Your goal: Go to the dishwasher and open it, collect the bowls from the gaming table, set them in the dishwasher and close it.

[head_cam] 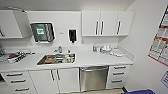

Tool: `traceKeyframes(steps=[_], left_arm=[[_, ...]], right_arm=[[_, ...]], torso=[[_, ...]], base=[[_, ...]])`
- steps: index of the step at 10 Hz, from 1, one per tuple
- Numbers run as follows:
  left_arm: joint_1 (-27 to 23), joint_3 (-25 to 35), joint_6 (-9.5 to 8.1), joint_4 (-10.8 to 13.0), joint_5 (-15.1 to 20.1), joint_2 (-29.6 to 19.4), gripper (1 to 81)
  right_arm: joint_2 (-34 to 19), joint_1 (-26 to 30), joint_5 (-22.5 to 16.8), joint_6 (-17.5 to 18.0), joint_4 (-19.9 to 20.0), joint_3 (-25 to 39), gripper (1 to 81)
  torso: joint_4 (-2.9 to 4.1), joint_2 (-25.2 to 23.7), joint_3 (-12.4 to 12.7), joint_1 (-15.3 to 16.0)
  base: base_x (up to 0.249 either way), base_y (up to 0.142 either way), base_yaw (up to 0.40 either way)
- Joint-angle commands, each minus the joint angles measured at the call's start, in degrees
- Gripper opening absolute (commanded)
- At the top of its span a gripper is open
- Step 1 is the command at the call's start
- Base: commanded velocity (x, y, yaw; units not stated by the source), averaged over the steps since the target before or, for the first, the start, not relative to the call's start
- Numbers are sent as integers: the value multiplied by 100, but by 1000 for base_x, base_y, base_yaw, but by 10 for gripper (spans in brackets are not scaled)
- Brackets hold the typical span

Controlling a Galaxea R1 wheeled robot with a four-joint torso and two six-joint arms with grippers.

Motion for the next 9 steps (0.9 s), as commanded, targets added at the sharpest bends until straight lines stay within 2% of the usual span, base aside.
traceKeyframes(steps=[1, 9], left_arm=[[-257, 50, 18, 42, 286, -56, 811], [-257, 50, 18, 42, 286, -56, 811]], right_arm=[[-90, 239, -342, -6, -33, 30, 811], [15, 257, -342, -6, -33, -164, 811]], torso=[[0, 0, 0, 1], [0, -5, 2, 1]], base=[[132, 0, 0], [134, 0, 0]])
